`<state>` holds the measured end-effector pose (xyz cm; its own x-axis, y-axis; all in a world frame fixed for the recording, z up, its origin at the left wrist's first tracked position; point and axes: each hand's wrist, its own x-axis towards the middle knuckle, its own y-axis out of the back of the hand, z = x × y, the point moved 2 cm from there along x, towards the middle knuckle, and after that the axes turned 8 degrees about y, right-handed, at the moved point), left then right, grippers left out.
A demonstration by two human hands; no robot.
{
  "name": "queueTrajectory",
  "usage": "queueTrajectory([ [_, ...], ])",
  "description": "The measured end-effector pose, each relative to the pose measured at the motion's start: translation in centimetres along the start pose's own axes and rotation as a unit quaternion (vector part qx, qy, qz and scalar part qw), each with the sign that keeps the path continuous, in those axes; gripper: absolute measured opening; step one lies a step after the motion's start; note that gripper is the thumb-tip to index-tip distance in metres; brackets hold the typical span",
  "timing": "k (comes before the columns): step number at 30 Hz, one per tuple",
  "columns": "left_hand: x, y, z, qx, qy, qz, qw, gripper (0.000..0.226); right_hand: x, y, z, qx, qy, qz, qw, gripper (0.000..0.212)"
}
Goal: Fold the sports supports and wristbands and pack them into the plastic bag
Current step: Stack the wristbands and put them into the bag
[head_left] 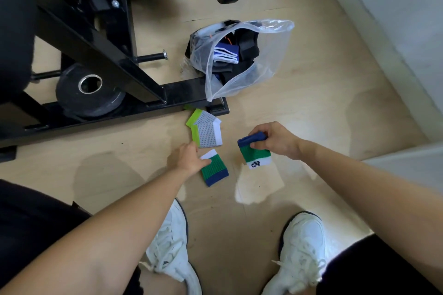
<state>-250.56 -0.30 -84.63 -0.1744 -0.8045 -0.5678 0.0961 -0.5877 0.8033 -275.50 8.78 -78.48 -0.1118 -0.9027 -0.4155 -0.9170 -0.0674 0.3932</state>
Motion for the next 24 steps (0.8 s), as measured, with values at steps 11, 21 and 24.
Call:
queueTrajectory([
  [11,0.5,-1.5,0.3,-0.287,0.004,-0.141,0.947,0.035,-1.9,-2.7,2.2,0.162,-0.076,-0.017,0.984,0.024],
  [21,-1.5,2.1,5.2,-0.523,-0.016,-0.259,0.812,0.018,-1.0,-2.1,-0.4,0.283,-0.034,0.071,0.956,0.020],
  [24,-2.0,2.4,6.0,-0.542,-0.024,-0.262,0.798,0.020,-0.9,-1.9,-0.1,0.277,-0.023,0.103,0.955,0.015],
])
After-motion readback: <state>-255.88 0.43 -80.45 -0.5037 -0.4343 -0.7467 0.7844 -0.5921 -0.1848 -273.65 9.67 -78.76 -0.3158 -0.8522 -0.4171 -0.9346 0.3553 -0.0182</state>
